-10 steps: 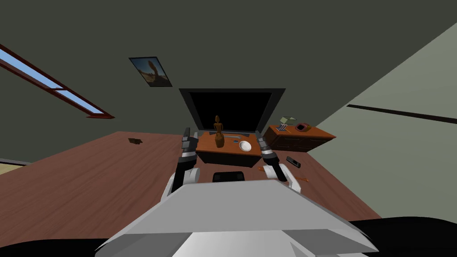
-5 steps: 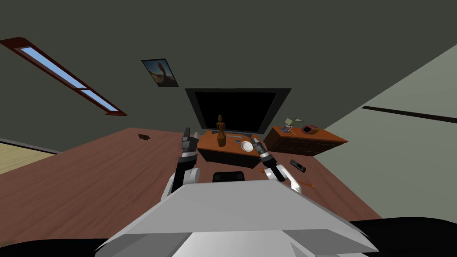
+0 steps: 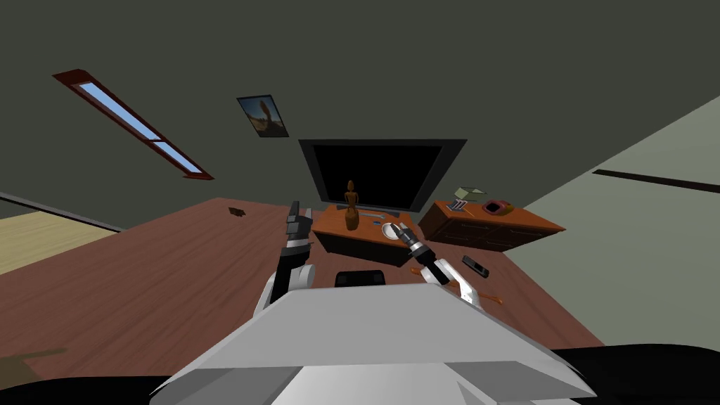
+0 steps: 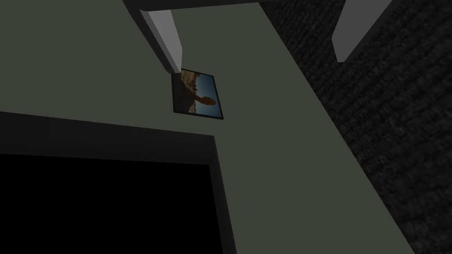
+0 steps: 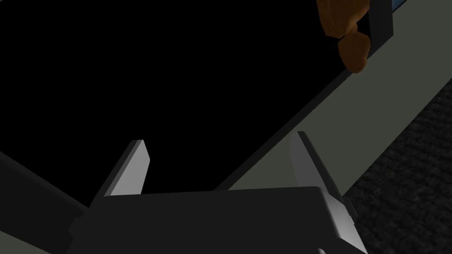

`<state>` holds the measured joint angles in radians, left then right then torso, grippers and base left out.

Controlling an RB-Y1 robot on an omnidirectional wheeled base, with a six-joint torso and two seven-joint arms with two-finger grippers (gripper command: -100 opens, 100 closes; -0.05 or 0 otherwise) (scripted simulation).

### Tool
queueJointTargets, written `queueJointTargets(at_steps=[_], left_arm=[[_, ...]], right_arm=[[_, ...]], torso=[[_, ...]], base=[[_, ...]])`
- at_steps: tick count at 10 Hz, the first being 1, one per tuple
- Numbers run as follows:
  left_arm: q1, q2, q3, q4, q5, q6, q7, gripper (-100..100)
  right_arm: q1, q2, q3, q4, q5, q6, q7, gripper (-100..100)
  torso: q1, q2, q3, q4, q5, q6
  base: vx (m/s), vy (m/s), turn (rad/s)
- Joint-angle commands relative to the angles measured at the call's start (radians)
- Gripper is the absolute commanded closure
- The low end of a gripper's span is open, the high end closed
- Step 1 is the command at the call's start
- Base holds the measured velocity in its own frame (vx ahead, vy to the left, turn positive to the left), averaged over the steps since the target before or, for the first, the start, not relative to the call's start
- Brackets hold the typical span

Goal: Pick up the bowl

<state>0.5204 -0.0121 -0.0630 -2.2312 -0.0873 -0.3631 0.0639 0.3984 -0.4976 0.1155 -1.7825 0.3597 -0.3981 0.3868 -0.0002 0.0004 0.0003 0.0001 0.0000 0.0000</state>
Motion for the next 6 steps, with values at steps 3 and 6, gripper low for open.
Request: queueJointTargets(at_steps=[3, 6], left_arm=[[0.0, 0.0, 0.0, 0.0, 0.0, 0.0, 0.0, 0], [0.0, 0.0, 0.0, 0.0, 0.0, 0.0, 0.0, 0]], right_arm=[[-0.028, -0.075, 0.044, 0.107, 0.065, 0.03, 0.073, -100], [-0.051, -0.135, 0.078, 0.197, 0.118, 0.057, 0.124, -100]], torso=[[0.0, 0.0, 0.0, 0.0, 0.0, 0.0], [0.001, -0.001, 0.0, 0.0, 0.0, 0.0]], base=[[-0.008, 0.011, 0.098], [-0.003, 0.022, 0.12]])
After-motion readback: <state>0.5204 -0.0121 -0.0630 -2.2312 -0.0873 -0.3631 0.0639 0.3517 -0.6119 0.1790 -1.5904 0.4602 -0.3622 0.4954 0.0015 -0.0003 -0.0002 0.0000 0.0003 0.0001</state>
